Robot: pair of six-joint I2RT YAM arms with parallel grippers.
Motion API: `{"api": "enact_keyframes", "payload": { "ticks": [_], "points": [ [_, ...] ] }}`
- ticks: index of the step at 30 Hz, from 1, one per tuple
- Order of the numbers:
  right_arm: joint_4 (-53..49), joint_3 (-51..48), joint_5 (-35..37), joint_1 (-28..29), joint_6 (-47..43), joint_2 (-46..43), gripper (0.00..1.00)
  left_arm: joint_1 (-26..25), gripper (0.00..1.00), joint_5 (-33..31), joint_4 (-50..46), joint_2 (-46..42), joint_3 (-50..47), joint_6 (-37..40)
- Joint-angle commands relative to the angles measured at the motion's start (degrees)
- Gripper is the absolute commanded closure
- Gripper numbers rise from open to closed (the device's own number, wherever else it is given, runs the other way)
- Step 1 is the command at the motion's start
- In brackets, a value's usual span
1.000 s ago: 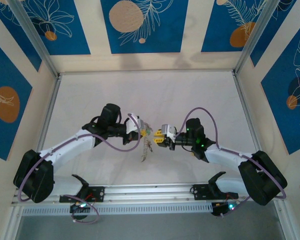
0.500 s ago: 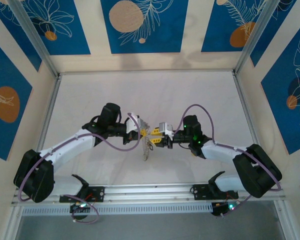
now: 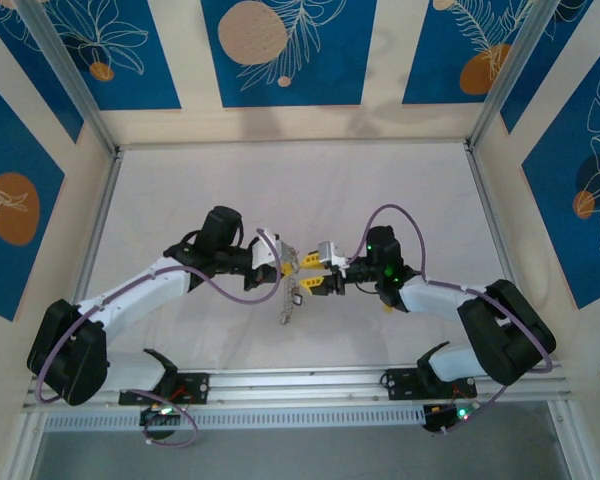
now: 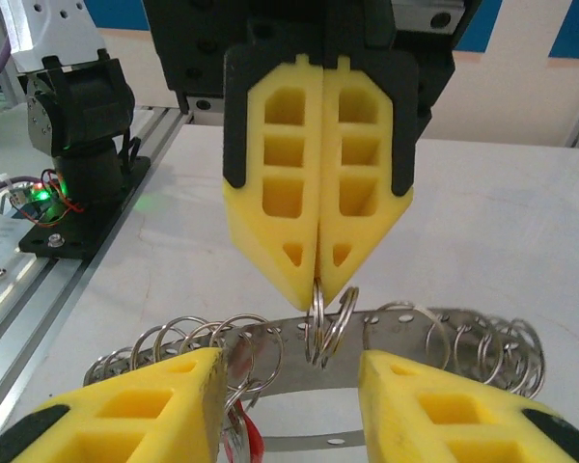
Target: Put the keys on the keyring
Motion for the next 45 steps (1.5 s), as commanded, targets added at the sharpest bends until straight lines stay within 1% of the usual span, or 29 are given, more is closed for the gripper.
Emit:
{"api": "enact_keyframes", "payload": {
  "ticks": [1,4,6,8,10,17,21,24,26,27,32,34,36,38,40,42,45],
  "points": [
    [0.13,-2.36,-0.18,-0.36,0.05,-4.5,0.59,-0.08,1.0,0.49,0.17,-1.92,0.66,2.29],
    [-5.29,-2.48,0.65,1.01,-2.15,-8.57,0.55,-0.08,1.0,0.69,-0.7,-1.37,1.16,2.9],
    [-7.32,-1.92,0.71,2.0,-3.65,-8.86,0.51,-0.08,1.0,0.83,-1.31,-1.21,1.45,3.12],
    [-7.38,-0.88,0.22,2.15,-3.58,-7.83,0.5,-0.07,1.0,1.05,-1.25,-1.21,1.21,3.38],
    [-7.19,0.54,0.84,2.32,-3.11,-6.41,0.47,-0.08,1.0,1.1,-0.9,-0.89,1.1,3.55],
    [-5.7,4.81,1.65,2.59,-1.87,-0.31,0.43,-0.17,1.0,2.12,-0.86,-1.77,0.84,4.17],
    [-6.0,5.22,0.13,3.07,-2.8,2.31,0.46,-0.15,1.0,2.67,-0.62,-1.9,1.34,3.78],
    [-7.05,4.77,0.51,3.47,-3.69,3.09,0.53,-0.17,1.0,3.26,0.62,-2.3,0.93,3.26],
    [-5.62,3.53,1.25,3.26,-3.03,3.35,0.6,-0.17,1.0,3.88,0.3,-2.34,1.29,3.51],
    [-4.41,2.98,1.4,2.92,-2.62,3.63,0.61,-0.17,1.0,3.99,-0.59,-2.26,1.72,4.01],
    [-4.3,2.64,0.67,1.39,-1.96,2.91,0.62,-0.17,1.0,4.18,-2.66,-3.28,1.76,6.28],
    [-3.67,2.49,-1.52,0.48,-0.99,2.49,0.62,-0.17,1.0,4.7,-4.03,-3.4,1.8,8.37],
    [-1.68,2.54,-4.74,-1.29,1.98,2.66,0.62,-0.17,1.0,4.29,-5.64,-3.47,2.15,9.61],
    [-2.94,3.12,-6.02,-2.23,3.7,2.46,0.64,-0.17,1.0,4.04,-5.52,-3.76,1.86,9.72],
    [-6.52,4.26,-6.16,-2.09,3.6,1.75,0.66,-0.17,1.0,4.08,-5.21,-3.73,1.62,10.13],
    [-7.61,4.67,-7.43,-1.37,3.93,1.78,0.66,-0.16,1.0,4.14,-6.02,-3.28,2.25,10.66],
    [-9.67,5.68,-8.83,-0.27,4.4,2.08,0.63,-0.17,1.0,4.17,-6.66,-2.82,2.81,10.79]
  ]
}}
